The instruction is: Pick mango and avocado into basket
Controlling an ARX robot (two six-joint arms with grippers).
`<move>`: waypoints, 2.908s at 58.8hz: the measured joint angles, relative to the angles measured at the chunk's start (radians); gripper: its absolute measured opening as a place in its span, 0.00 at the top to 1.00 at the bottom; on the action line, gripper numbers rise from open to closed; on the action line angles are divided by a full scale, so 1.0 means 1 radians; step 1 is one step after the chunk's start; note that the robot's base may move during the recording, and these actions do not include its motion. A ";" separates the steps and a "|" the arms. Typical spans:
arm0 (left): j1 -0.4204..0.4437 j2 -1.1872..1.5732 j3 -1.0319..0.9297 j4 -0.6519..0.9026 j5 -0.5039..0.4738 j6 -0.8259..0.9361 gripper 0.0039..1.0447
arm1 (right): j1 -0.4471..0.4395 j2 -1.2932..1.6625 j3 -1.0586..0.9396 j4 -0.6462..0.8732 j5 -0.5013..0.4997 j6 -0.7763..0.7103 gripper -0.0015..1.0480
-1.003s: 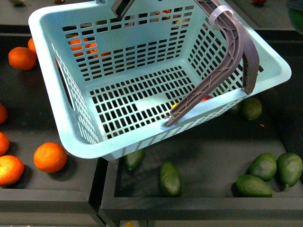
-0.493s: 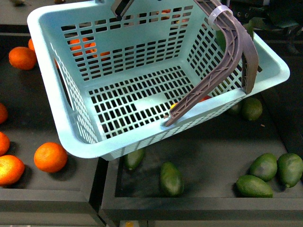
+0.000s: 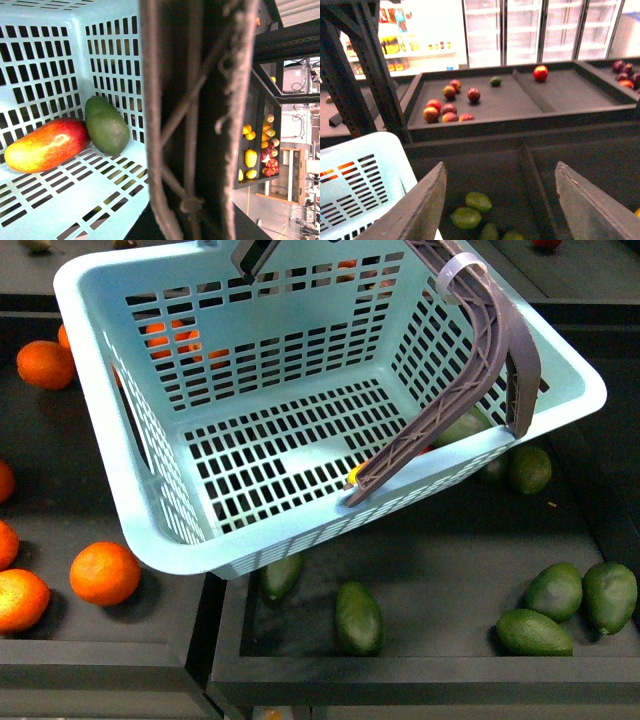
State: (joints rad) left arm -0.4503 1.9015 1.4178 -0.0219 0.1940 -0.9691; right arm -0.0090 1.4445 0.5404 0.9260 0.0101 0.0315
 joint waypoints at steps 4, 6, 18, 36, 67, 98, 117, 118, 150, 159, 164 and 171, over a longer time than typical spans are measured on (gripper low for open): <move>-0.006 0.000 0.000 0.000 0.004 0.000 0.95 | 0.008 -0.051 -0.097 0.019 -0.008 -0.016 0.64; -0.006 0.000 0.000 0.000 0.009 -0.001 0.95 | 0.009 -0.068 -0.129 0.023 -0.008 -0.020 0.69; -0.003 0.000 0.000 0.000 -0.003 0.002 0.95 | 0.009 -0.220 -0.279 0.028 -0.008 -0.029 0.98; -0.003 0.000 0.000 0.000 0.000 0.001 0.95 | 0.009 -0.433 -0.415 -0.053 -0.008 -0.029 0.98; -0.003 0.000 0.000 0.000 0.001 0.000 0.95 | 0.009 -0.772 -0.531 -0.276 -0.008 -0.029 0.98; -0.003 0.000 0.000 0.000 0.001 0.000 0.95 | 0.009 -1.082 -0.534 -0.563 -0.008 -0.029 0.98; -0.003 0.000 0.000 0.000 0.001 0.000 0.95 | 0.009 -1.199 -0.534 -0.678 -0.008 -0.029 0.98; -0.003 0.000 0.000 0.000 0.001 0.000 0.95 | 0.009 -1.205 -0.535 -0.684 -0.008 -0.029 0.98; -0.003 0.000 0.000 0.000 0.001 0.001 0.95 | 0.009 -1.439 -0.534 -0.924 -0.011 -0.029 0.98; -0.003 0.000 0.000 0.000 0.008 -0.002 0.95 | 0.009 -1.439 -0.534 -0.925 -0.011 -0.031 0.96; -0.003 0.000 0.000 0.000 0.003 0.000 0.95 | 0.009 -1.439 -0.534 -0.925 -0.011 -0.031 0.80; -0.003 0.000 0.000 0.000 0.005 0.000 0.95 | 0.009 -1.439 -0.534 -0.925 -0.011 -0.031 0.58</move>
State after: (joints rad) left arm -0.4530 1.9018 1.4178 -0.0219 0.1986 -0.9691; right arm -0.0002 0.0055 0.0063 0.0013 -0.0006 0.0010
